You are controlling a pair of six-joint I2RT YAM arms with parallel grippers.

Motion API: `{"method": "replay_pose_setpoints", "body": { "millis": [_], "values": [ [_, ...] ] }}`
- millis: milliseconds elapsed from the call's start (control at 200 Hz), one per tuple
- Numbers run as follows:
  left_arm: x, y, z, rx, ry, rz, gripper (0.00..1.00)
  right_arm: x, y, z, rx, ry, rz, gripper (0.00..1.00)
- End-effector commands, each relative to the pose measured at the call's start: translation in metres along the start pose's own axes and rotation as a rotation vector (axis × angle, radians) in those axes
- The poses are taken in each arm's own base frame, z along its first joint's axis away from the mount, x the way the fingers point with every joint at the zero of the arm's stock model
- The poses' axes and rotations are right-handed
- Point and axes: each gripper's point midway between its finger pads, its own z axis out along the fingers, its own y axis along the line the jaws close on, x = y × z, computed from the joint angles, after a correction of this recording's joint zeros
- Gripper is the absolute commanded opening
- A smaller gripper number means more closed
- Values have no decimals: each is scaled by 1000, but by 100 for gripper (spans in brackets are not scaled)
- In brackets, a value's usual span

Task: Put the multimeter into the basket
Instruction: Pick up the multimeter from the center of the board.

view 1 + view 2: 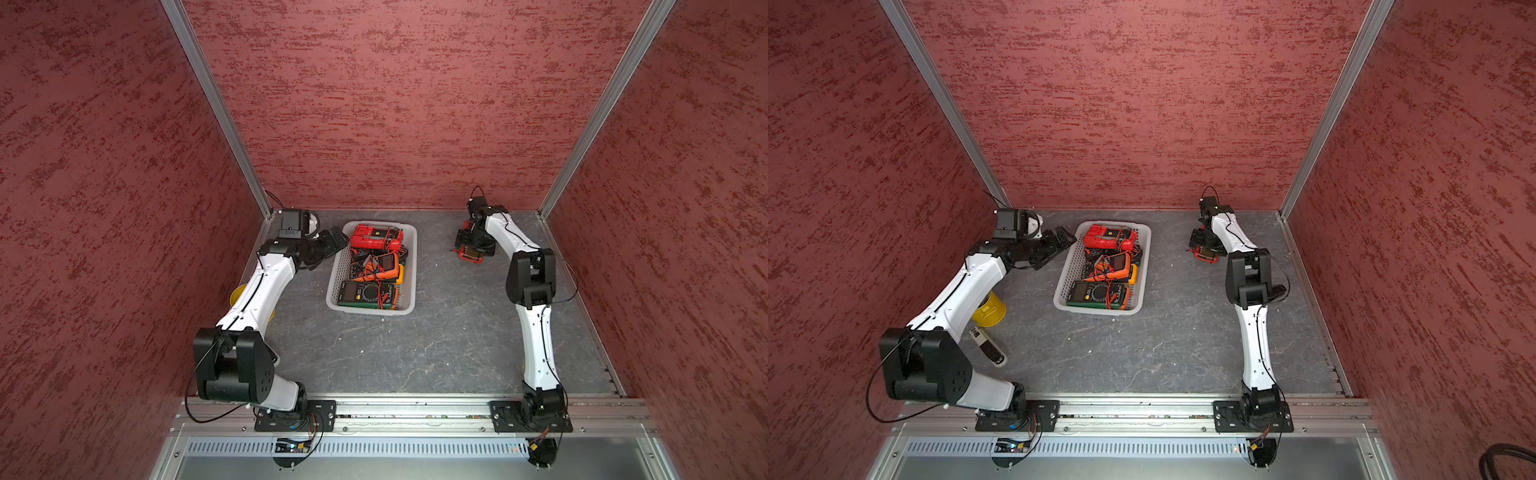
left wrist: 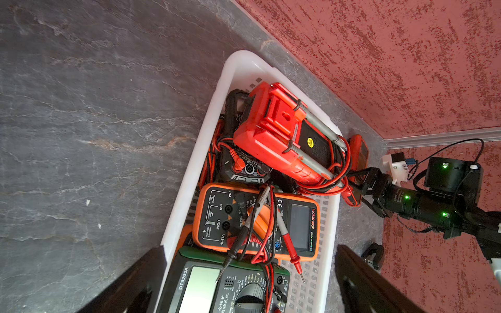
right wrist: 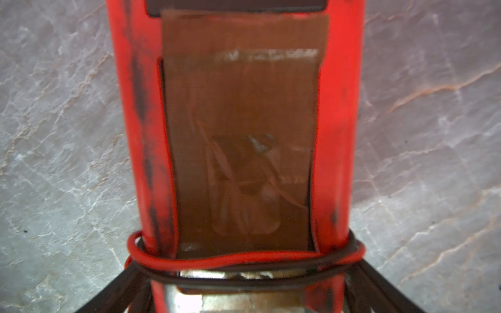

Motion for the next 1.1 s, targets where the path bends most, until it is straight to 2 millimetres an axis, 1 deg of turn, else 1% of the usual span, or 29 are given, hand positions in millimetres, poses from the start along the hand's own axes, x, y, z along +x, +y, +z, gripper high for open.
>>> {"method": "replay_pose_setpoints", "body": {
  "millis": [0, 60, 115, 351, 386, 431, 461, 511, 541, 566, 626, 686, 797, 897, 972, 1097],
  "values": [
    [-5, -3, -9, 2, -32, 18, 100, 10, -6, 24, 14, 55, -33, 96],
    [-6, -3, -10, 3, -34, 18, 100, 10, -5, 27, 4, 61, -33, 98],
    [-5, -3, -10, 2, -34, 18, 100, 9, -3, 29, -13, 63, -28, 99],
    [-4, 1, -15, -6, -45, 14, 100, 5, 4, 36, -51, 63, -14, 99],
    [-3, 1, -15, -6, -42, 14, 100, 5, 4, 37, -55, 65, -16, 96],
    [-4, 1, -16, -7, -45, 14, 100, 5, 4, 37, -57, 66, -16, 91],
    [-4, 1, -16, -7, -46, 14, 100, 5, 4, 37, -59, 66, -21, 85],
    [-5, 1, -16, -8, -48, 15, 100, 4, 4, 35, -60, 62, -25, 63],
    [-5, 1, -17, -8, -49, 14, 100, 3, 4, 33, -55, 57, -28, 53],
    [-5, 2, -17, -10, -49, 13, 100, 3, 4, 30, -52, 52, -36, 46],
    [-5, 2, -17, -10, -51, 13, 100, -1, 3, 21, -49, 32, -49, 39],
    [-5, 3, -17, -11, -50, 11, 100, -5, 4, 7, -50, 4, -72, 33],
    [-4, 3, -16, -12, -49, 10, 100, -15, 10, -27, -81, -81, -123, 24],
    [-5, 4, -16, -11, -50, 2, 100, -19, 28, -63, -163, -171, -192, 18],
    [-5, 4, -16, -8, -53, -7, 100, -18, 39, -86, -220, -221, -241, 14],
    [-5, 4, -14, 3, -49, -15, 100, -11, 58, -119, -268, -294, -342, 13]
  ]
}}
